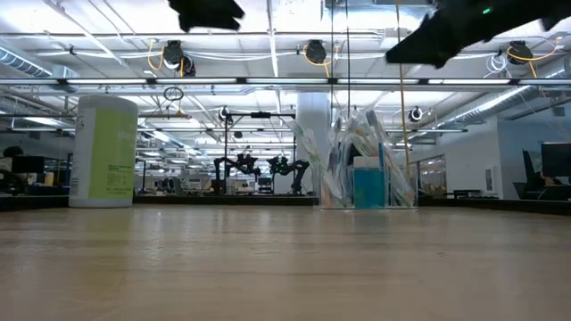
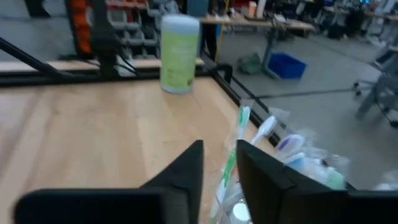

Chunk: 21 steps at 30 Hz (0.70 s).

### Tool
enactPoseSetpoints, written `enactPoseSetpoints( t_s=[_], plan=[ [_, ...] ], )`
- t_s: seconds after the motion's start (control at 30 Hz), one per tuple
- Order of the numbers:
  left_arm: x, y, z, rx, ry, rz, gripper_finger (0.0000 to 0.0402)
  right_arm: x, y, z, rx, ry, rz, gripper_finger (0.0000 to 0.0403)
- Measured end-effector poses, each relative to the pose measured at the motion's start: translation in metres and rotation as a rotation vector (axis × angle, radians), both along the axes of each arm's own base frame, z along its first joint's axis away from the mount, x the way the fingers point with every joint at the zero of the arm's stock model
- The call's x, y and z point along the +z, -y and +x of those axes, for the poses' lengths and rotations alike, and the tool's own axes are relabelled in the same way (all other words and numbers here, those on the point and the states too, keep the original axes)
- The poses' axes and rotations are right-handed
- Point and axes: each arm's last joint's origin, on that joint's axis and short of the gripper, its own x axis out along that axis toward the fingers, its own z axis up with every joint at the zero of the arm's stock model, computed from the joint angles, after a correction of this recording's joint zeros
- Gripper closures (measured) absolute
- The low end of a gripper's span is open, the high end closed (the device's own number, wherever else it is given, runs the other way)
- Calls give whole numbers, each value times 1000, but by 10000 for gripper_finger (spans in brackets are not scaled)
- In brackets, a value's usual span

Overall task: Pick & Place toothbrushing station
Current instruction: Return to Home Position

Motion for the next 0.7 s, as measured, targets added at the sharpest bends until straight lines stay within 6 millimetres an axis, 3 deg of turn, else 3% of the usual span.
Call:
enactPoseSetpoints(
  t_s=[0.17,0.3,0.53,0.7],
  plan=[
    [27,4,-43,-83,41,98,210,16,-11,-43,50,72,18,386],
    [29,9,-77,-207,48,127,210,19,-17,-67,92,99,23,394],
    [-16,15,-126,-274,128,147,210,11,-25,-88,255,88,8,400],
    [-52,16,-149,-305,240,206,210,-18,-33,-85,528,194,-2,401]
  ],
)
